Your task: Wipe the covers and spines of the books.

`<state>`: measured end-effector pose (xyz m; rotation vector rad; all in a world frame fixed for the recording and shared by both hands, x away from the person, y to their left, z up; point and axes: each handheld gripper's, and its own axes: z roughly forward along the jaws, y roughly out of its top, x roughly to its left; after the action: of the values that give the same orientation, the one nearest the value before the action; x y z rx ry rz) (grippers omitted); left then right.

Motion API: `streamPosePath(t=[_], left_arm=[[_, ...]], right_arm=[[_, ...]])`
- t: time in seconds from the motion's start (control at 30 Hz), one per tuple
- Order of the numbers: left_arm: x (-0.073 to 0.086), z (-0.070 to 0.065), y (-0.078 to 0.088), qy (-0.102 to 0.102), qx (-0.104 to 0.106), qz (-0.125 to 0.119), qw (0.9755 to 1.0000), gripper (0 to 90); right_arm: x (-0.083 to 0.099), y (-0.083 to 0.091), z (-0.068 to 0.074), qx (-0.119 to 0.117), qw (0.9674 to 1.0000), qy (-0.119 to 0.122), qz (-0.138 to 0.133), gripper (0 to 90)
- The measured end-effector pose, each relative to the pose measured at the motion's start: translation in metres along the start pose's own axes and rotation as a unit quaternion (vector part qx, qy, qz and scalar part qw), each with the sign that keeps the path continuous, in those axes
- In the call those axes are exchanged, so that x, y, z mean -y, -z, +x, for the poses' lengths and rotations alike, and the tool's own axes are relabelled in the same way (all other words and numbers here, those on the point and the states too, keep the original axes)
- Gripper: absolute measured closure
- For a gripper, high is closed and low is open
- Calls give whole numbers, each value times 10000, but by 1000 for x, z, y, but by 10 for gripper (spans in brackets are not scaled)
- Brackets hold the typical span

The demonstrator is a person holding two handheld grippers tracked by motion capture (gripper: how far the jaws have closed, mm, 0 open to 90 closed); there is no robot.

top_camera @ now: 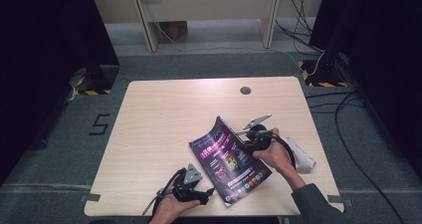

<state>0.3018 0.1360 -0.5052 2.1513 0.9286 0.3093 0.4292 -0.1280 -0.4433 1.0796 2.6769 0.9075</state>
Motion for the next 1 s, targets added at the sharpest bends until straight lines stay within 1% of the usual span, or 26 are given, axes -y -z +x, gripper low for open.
streamPosePath(t=[0.13,0.17,0.2,0.23,0.3,0.33,0.37,0.4,0.47,0.5,0.53,0.57,0.6,0.63,0.7,0.77,0.83,0.97,1.0], left_arm=[[3,5,4,43,-38,17,10000,254],[3,7,5,102,-39,-9,9999,253],[3,7,5,102,-39,-9,9999,253],[3,9,7,181,9,-30,9998,254],[1,11,8,204,1,-61,9998,254],[1,11,8,204,1,-61,9998,255],[2,13,8,231,-24,-58,9997,256],[2,13,8,231,-24,-58,9997,256],[3,14,8,240,-32,-42,9997,257],[2,15,8,247,-25,-42,9997,258],[2,15,8,270,-28,-35,9996,259],[2,15,8,270,-28,-35,9996,259],[3,16,8,337,9,-56,9994,260],[3,17,9,344,6,-51,9994,261],[3,17,9,359,-10,-57,9993,264],[3,18,8,362,-24,-21,9993,266],[3,18,8,365,-10,-10,9993,267],[4,18,7,366,-8,2,9993,269],[4,18,7,349,0,22,9994,269]], right_arm=[[-9,2,2,80,9998,141,120,828],[-11,2,2,90,9997,195,122,831],[-13,2,2,112,9996,216,127,833],[-15,2,3,125,9995,249,156,834],[-19,2,4,165,9992,291,218,835],[-19,2,4,165,9992,291,218,835],[-22,4,4,225,9988,373,225,840],[-24,4,3,238,9986,406,222,842],[-26,5,3,266,9985,417,230,842],[-30,9,2,320,9982,462,230,844],[-32,11,1,323,9981,482,217,844],[-34,14,0,398,9976,529,213,844],[-36,16,0,432,9972,566,212,844],[-39,19,0,494,9970,549,222,844],[-44,25,-2,619,9958,643,197,845],[-50,31,-3,728,9949,681,183,844],[-56,39,-3,868,9933,735,184,845],[-67,51,-4,1065,9907,843,101,844],[-71,55,-3,1158,9894,864,105,845]])
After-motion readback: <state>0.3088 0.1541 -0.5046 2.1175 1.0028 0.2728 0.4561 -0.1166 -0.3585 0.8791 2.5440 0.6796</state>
